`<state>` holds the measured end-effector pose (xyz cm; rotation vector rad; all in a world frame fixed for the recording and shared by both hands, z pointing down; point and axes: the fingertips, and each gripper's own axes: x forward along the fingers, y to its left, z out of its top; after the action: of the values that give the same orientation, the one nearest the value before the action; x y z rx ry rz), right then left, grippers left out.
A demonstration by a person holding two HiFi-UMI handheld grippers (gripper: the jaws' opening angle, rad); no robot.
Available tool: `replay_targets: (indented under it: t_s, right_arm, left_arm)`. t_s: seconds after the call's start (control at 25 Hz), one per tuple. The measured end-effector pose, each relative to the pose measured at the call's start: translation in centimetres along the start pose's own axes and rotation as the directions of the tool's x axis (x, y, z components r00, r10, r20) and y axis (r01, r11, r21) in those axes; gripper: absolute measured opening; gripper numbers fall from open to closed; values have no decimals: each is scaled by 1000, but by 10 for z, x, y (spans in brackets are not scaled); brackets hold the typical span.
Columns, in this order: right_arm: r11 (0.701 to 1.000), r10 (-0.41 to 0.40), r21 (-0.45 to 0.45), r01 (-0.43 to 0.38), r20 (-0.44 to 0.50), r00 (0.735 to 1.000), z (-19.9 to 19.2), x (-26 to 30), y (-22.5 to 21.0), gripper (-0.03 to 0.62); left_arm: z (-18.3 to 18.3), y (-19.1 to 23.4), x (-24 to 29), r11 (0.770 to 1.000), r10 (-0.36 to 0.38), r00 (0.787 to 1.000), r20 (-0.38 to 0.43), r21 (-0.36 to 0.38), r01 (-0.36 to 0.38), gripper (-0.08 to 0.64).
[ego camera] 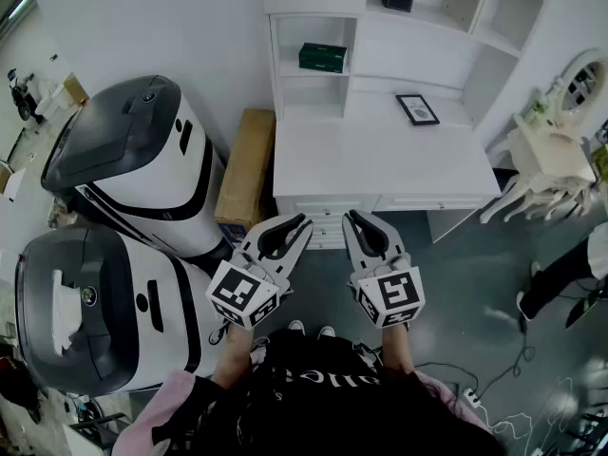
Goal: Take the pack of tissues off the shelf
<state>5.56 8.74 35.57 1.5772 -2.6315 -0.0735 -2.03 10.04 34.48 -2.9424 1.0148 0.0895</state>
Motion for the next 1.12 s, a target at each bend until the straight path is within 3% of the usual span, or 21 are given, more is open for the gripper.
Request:
replay_targets:
  t_s: [0.48, 1.12]
  right_arm:
    - [999, 8, -51, -9, -16, 1000, -7, -12, -4, 64]
    - [999, 43, 6, -42, -39, 998, -31, -24, -16, 64]
  left_arm:
    - [-6, -16, 6, 1000, 4, 1000, -14, -8, -5, 61]
    - [-10, -31, 16, 1000, 22, 999, -28, 5, -22, 61]
